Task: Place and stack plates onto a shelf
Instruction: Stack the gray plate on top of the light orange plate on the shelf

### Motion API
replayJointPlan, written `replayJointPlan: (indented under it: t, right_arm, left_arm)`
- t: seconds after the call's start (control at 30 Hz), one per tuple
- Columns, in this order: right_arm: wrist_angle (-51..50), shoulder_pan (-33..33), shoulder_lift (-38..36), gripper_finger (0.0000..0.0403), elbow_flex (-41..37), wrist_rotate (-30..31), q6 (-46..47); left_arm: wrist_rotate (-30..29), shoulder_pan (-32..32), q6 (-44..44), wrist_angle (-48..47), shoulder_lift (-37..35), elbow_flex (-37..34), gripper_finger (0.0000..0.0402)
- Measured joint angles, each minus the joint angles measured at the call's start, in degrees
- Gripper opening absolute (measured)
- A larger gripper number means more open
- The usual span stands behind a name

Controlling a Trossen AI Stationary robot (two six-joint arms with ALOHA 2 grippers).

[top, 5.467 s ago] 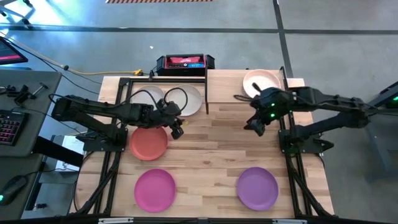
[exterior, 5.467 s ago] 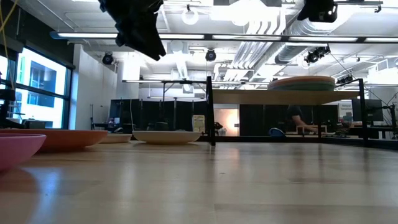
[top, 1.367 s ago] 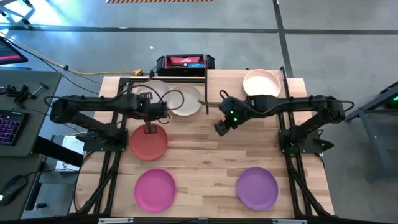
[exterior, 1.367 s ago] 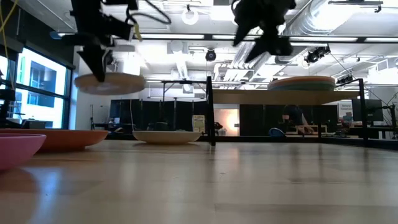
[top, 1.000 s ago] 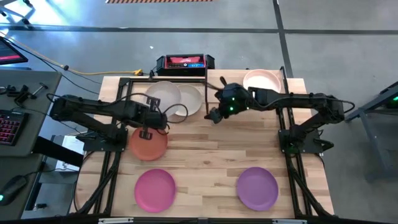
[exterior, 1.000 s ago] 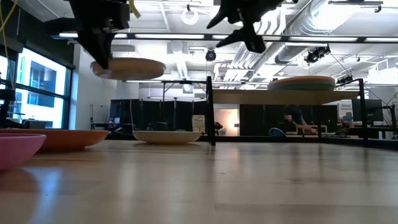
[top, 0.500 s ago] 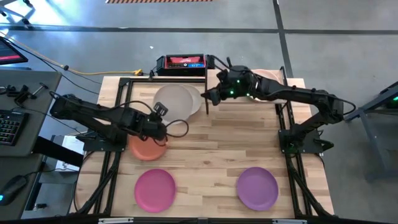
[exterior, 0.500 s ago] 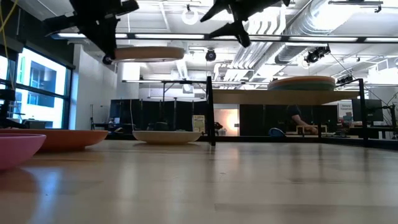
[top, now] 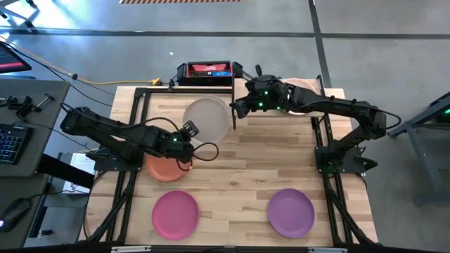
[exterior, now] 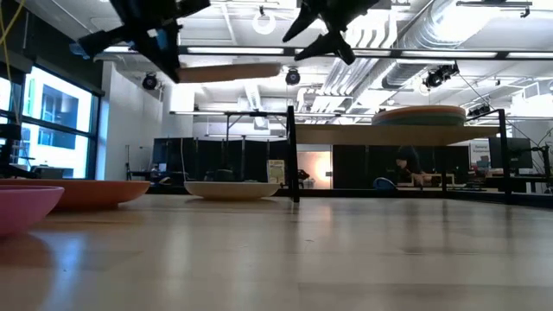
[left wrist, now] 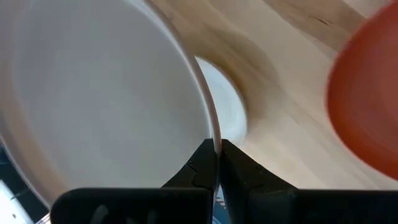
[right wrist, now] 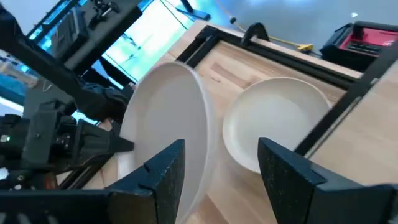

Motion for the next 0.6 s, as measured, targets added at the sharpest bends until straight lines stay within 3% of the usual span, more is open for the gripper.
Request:
replayJointPlan:
  t: [0.6]
  right_arm:
    - [-5.78,2.76,4.98,0.0183,-0.09,0.75,1.92]
  left_arm:
    - [-3.08,0.17,3.39,6.53,5.3,-0.01,0.0001]
